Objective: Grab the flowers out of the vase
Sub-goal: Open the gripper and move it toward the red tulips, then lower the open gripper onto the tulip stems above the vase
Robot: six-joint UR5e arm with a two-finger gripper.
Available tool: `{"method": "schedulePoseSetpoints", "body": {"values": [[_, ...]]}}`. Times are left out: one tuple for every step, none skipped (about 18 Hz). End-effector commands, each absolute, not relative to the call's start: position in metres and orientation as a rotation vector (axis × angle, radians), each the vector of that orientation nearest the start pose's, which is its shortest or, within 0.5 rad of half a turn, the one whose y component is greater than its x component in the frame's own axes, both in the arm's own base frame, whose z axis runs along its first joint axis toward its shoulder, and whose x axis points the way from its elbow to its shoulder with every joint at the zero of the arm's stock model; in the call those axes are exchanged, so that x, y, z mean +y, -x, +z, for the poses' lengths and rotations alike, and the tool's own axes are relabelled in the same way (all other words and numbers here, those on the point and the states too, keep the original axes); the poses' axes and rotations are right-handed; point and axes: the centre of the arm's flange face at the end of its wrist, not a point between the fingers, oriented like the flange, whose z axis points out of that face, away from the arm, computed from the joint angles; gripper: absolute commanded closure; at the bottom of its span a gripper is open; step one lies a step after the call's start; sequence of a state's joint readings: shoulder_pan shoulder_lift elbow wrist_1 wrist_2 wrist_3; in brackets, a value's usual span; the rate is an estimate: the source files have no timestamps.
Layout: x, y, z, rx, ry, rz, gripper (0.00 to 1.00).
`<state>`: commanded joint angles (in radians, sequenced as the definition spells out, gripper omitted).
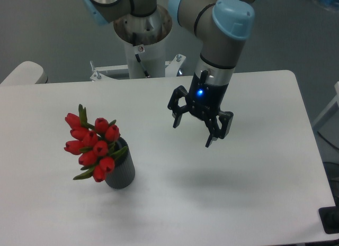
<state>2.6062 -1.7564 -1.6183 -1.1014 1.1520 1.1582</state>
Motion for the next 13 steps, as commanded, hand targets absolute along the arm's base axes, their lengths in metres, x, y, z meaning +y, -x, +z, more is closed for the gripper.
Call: {"method": "schedulePoseSetpoints", "body": {"values": [[0.444, 0.409, 0.424, 0.228, 2.655, 0.022, 0.0], [0.445, 0.409, 0.425, 0.228, 2.653, 0.021, 0.0], [0.445, 0.407, 0.424, 0.231, 2.65, 0.016, 0.0], [0.445, 0.406, 0.424, 0.231, 2.646, 0.016, 0.0], [0.446, 0.404, 0.423, 0.232, 2.648, 0.011, 0.0], [0.446, 0.403, 0.421, 0.233, 2.649, 0.005, 0.0], [0.446, 0.402, 0.422, 0.23, 2.649, 0.006, 0.0], [0.446, 0.402, 0.422, 0.22, 2.65, 0.003, 0.0], [0.443, 0.403, 0.421, 0.213, 2.651, 0.003, 0.0], [0.44, 0.403, 0.417, 0.205, 2.654, -0.006, 0.0], [0.44, 0.401, 0.415, 0.206, 2.654, -0.013, 0.0], [0.442, 0.399, 0.414, 0.208, 2.65, -0.022, 0.0], [0.444, 0.396, 0.41, 0.208, 2.648, -0.04, 0.0]]}}
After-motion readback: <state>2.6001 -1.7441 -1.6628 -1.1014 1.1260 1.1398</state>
